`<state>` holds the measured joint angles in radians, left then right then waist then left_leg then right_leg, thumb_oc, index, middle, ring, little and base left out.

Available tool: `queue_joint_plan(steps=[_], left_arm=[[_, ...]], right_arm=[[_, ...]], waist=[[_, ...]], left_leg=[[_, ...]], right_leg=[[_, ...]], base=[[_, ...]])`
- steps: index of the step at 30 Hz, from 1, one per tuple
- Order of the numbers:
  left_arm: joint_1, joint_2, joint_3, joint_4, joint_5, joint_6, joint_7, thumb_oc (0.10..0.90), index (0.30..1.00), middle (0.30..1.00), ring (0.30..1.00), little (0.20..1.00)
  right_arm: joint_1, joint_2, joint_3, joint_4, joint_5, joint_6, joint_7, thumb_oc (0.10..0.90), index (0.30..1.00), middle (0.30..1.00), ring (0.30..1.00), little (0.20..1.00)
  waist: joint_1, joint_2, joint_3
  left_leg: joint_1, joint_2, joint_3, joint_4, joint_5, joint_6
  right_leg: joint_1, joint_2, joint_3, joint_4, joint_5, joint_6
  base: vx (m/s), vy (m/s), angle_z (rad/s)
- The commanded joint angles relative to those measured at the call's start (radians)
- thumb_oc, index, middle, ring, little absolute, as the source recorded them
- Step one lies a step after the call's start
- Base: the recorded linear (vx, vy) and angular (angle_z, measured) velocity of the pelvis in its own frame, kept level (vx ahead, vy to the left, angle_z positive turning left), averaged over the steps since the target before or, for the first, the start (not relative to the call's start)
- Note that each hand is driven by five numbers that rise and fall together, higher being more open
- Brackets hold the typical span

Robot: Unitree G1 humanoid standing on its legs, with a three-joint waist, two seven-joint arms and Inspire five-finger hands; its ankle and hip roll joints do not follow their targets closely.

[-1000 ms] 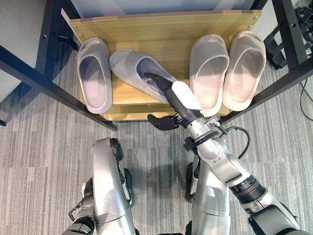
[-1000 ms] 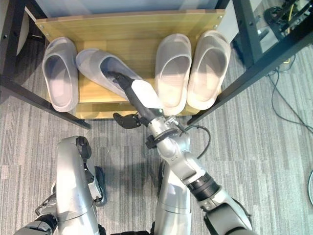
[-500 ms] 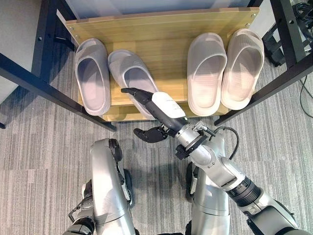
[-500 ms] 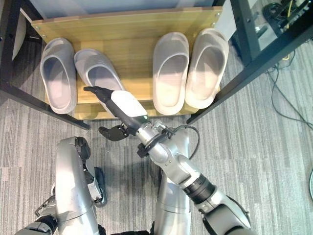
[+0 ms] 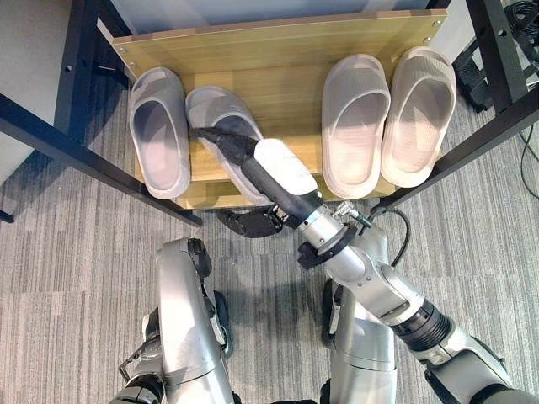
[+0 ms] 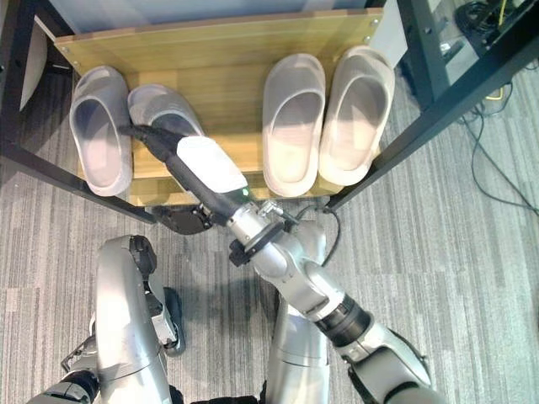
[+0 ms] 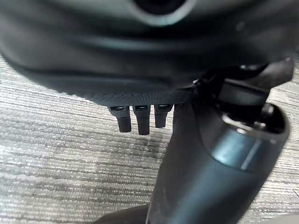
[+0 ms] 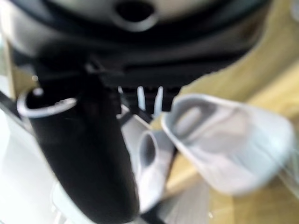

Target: Arrange the slippers neatly on the shoe rack.

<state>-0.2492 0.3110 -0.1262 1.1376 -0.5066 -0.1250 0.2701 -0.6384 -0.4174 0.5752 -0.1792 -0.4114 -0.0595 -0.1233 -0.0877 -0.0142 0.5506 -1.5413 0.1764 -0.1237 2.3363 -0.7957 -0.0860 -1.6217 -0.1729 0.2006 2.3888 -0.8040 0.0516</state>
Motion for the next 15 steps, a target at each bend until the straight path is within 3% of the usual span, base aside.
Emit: queue_joint_plan(steps=[1, 13, 15], left_arm=[[0.031, -0.006, -0.025, 0.01, 0.042, -0.039, 0.03, 0.8, 0.9, 0.9, 0.9, 0.9], [0.061, -0.049, -0.03, 0.006, 0.082, -0.036, 0.031, 0.8, 0.9, 0.9, 0.9, 0.9], [0.058, -0.049, -0.043, -0.002, 0.085, -0.037, 0.033, 0.8, 0.9, 0.9, 0.9, 0.9]], right_arm=[[-0.074, -0.02, -0.093, -0.229, -0.13, -0.09, -0.121, 0.8, 0.9, 0.9, 0.9, 0.9], [0.217, -0.063, -0.159, -0.23, -0.127, -0.078, -0.089, 0.8, 0.9, 0.9, 0.9, 0.9], [0.248, -0.041, -0.145, -0.217, -0.061, -0.085, -0.065, 0.8, 0.9, 0.9, 0.9, 0.9]], waist=[[0.049, 0.02, -0.031], [0.038, 0.003, -0.031], [0.036, 0.002, -0.031]], left_leg=[[-0.029, -0.035, -0.135, 0.003, 0.027, 0.045], [-0.029, -0.035, -0.128, -0.002, 0.02, 0.045], [-0.029, -0.036, -0.128, -0.002, 0.019, 0.044]], right_leg=[[0.052, 0.004, 0.093, -0.002, 0.023, -0.053], [0.052, 0.001, 0.1, -0.006, 0.025, -0.049], [0.052, 0.003, 0.098, -0.006, 0.024, -0.049]], base=[[0.0, 0.0, 0.0], [0.0, 0.0, 0.0], [0.0, 0.0, -0.02]])
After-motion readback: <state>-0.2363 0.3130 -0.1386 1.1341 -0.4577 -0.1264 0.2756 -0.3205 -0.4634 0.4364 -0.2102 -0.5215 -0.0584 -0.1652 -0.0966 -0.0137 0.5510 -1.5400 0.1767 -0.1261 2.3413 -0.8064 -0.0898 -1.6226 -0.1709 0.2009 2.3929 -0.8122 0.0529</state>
